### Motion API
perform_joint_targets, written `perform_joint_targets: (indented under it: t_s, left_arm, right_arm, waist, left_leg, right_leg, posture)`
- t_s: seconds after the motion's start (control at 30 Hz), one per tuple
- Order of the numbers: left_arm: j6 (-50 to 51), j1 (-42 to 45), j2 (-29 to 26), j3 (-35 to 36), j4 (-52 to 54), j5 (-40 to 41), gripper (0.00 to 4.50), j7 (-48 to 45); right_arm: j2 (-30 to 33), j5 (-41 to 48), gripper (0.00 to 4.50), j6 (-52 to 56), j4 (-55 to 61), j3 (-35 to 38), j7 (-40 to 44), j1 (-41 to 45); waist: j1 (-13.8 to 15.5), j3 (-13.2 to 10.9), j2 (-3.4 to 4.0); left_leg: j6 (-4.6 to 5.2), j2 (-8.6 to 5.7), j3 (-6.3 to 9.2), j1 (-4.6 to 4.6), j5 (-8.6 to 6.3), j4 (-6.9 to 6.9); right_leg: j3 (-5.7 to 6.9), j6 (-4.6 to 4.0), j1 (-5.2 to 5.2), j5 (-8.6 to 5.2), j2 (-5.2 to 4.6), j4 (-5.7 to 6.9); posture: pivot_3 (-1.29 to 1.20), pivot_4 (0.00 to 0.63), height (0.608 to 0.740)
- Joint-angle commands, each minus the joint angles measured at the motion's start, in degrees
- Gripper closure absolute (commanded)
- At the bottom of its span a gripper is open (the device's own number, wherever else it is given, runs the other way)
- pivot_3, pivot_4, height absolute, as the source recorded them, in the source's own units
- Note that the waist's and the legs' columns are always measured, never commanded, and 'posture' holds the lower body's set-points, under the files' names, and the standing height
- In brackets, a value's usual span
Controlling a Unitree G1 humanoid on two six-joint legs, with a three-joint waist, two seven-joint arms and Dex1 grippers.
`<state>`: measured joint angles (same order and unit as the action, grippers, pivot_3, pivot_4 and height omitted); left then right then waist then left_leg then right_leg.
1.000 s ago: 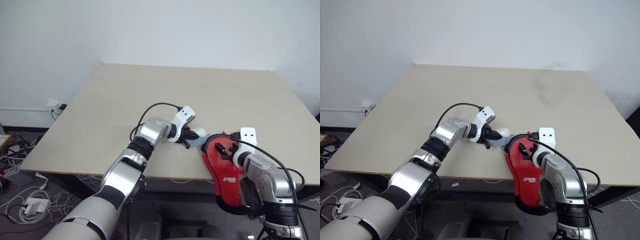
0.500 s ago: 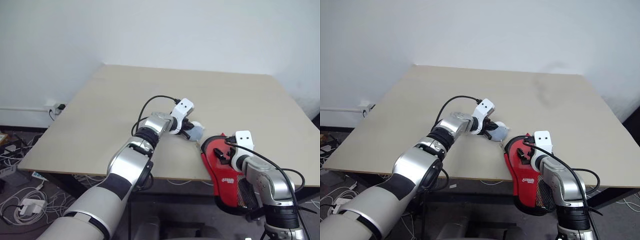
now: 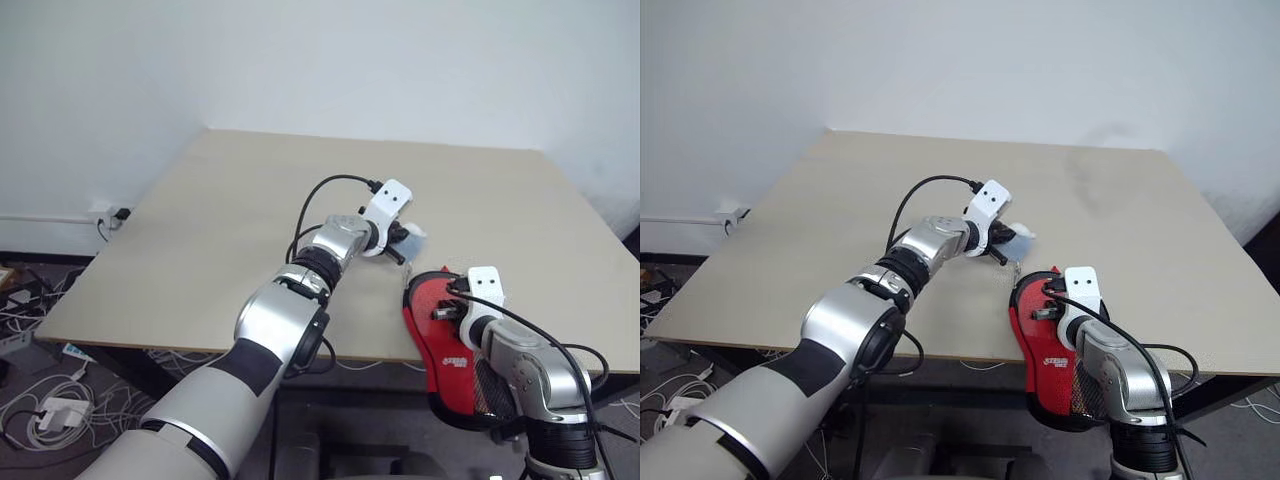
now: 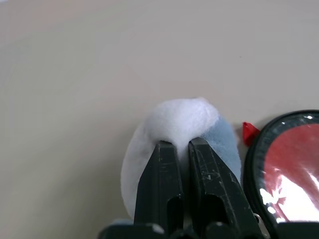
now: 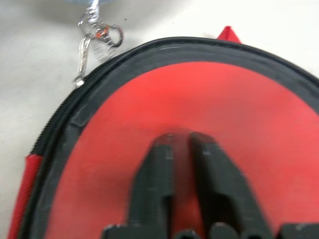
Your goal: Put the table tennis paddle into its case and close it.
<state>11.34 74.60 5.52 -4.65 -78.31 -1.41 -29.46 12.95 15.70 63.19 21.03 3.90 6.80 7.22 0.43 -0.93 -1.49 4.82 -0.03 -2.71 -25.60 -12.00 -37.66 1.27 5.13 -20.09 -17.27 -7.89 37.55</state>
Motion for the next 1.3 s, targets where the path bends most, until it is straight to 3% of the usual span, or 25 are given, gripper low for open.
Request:
perform_joint_targets:
  t_s: [0.03, 0.33, 0.63, 0.9, 1.07, 1.3]
  left_arm:
    - [-2.9, 4.2, 0.3, 2.7, 1.8, 0.2, 4.50, 1.9]
    - [-5.4, 5.2, 2.8, 3.1, 1.4, -2.0, 4.50, 2.6]
    - [-7.7, 7.1, 6.2, 4.3, 0.5, -3.2, 4.50, 10.2]
    - [-11.6, 5.6, 12.0, 4.9, 0.5, -3.6, 4.50, 11.5]
    - [-13.7, 4.1, 15.3, 6.0, 1.0, -1.2, 4.50, 5.4]
    - [-11.3, 1.0, 15.4, 5.0, 1.6, 0.6, 4.50, -12.3]
  right_arm:
    - [-1.2, 0.1, 4.48, 6.8, -6.5, -1.6, -0.1, -4.7]
    - [-2.0, -0.3, 4.48, 9.1, -7.4, -2.2, -0.4, -4.7]
    - [-2.6, -1.2, 4.48, 9.6, -4.4, -3.4, -2.3, -6.7]
    - [-2.7, -2.8, 4.48, 7.7, -1.9, -4.3, -3.2, -8.8]
    - [-2.5, -3.8, 4.48, 7.0, -1.8, -4.3, -3.4, -8.8]
    - [-2.3, -4.8, 4.48, 5.6, -3.4, -4.6, -3.0, -7.9]
  waist:
    - [0.0, 0.0, -0.01]
    - [0.0, 0.1, -0.07]
    - [0.0, 0.1, -0.06]
    - [0.0, 0.1, -0.06]
    - [0.0, 0.1, -0.05]
    - [0.0, 0.1, -0.05]
  left_leg:
    - [0.00, 0.00, 0.00, 0.00, 0.00, -0.01]
    - [-0.01, -0.01, 0.01, 0.00, -0.01, -0.01]
    - [-0.01, -0.02, 0.03, -0.01, -0.01, 0.00]
    - [-0.01, -0.03, 0.03, -0.02, -0.01, 0.01]
    - [-0.02, -0.04, 0.03, -0.05, -0.01, 0.01]
    - [-0.02, -0.03, 0.03, -0.04, -0.01, -0.01]
  right_leg:
    - [0.00, 0.00, 0.00, 0.00, 0.00, 0.00]
    - [0.03, 0.00, 0.01, 0.00, 0.00, 0.00]
    - [0.03, 0.00, 0.00, 0.00, -0.03, -0.01]
    - [0.04, 0.00, -0.01, 0.00, -0.03, -0.01]
    - [0.05, 0.00, -0.02, 0.00, -0.04, -0.01]
    - [0.08, -0.01, 0.00, -0.01, -0.05, -0.04]
  posture:
    - [0.00, 0.000, 0.715]
    - [0.00, 0.000, 0.715]
    - [0.00, 0.000, 0.715]
    - [0.00, 0.000, 0.715]
    - [0.00, 0.000, 0.715]
    - [0.00, 0.000, 0.715]
